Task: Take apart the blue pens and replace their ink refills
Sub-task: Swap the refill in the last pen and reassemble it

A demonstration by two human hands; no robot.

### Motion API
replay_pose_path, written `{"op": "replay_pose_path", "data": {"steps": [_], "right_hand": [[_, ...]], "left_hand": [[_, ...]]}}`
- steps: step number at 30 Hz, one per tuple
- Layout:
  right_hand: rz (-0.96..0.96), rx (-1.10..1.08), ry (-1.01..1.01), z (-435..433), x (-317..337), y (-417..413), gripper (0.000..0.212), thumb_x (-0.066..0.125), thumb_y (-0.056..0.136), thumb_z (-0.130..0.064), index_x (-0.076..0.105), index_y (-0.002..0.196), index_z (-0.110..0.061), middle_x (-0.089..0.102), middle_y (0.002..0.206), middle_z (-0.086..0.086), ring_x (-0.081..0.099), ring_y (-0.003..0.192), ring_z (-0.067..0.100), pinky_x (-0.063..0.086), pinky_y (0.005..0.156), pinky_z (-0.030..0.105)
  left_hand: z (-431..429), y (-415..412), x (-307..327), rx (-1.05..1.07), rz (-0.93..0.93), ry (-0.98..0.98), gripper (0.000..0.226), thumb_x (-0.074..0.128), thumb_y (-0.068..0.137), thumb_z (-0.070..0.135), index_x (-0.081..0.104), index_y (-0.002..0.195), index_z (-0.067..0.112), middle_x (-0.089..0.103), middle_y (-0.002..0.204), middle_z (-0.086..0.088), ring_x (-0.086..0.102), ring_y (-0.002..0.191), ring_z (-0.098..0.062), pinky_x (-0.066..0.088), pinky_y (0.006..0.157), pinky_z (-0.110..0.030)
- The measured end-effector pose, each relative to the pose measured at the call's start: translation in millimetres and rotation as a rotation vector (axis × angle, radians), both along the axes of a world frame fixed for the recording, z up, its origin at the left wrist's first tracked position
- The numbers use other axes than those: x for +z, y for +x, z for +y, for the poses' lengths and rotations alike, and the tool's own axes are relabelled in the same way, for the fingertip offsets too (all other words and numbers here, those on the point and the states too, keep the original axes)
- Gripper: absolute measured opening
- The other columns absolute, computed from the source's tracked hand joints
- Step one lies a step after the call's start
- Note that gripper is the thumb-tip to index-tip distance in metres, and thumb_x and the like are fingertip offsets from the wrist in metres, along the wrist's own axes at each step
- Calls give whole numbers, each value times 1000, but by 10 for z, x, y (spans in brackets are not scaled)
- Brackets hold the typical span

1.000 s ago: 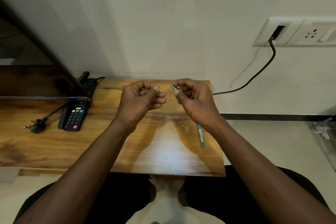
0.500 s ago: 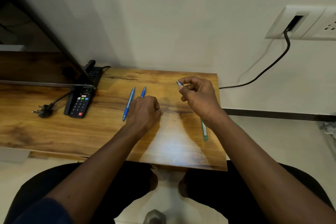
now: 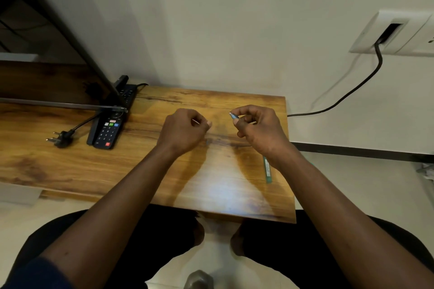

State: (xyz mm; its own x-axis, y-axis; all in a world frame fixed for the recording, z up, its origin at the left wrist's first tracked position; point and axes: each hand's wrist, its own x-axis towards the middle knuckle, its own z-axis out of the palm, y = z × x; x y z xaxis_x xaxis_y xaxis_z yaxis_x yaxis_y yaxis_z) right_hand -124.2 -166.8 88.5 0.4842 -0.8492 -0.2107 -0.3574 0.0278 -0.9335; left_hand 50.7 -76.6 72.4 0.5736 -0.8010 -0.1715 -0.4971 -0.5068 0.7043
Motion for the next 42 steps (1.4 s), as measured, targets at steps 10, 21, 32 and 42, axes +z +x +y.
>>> {"op": "replay_pose_path", "data": {"steps": [10,21,32,42], "right_hand": [[-3,70,3,78,54,36,16,72,95,-15,76,105,-27,72,91,3,72,77,21,61,73,37],[-52,115,34,173,151,104,14,73,93,-8,75,101,-20,73,96,11,71,75,20,56,71,32],[-113,135,88,178,190,94,13,72,94,-6,74,106,-12,69,87,7,67,72,15,53,64,20],[-162,131,90,161,175,82,15,72,95,-12,77,110,-14,71,86,4,65,72,12,51,62,19]], "left_hand": [[81,-78,217,-7,639,-279,15,74,97,17,77,108,8,79,99,-15,75,85,-20,62,73,-32],[140,-20,172,-31,727,-349,10,72,96,7,74,106,4,76,85,-13,74,80,-17,64,77,-31],[152,-65,167,-66,682,-375,12,62,104,11,73,101,8,79,88,-12,76,83,-20,64,75,-28],[135,-87,204,-4,732,-421,24,62,104,23,72,103,2,79,92,-14,78,85,-23,63,73,-29]]}}
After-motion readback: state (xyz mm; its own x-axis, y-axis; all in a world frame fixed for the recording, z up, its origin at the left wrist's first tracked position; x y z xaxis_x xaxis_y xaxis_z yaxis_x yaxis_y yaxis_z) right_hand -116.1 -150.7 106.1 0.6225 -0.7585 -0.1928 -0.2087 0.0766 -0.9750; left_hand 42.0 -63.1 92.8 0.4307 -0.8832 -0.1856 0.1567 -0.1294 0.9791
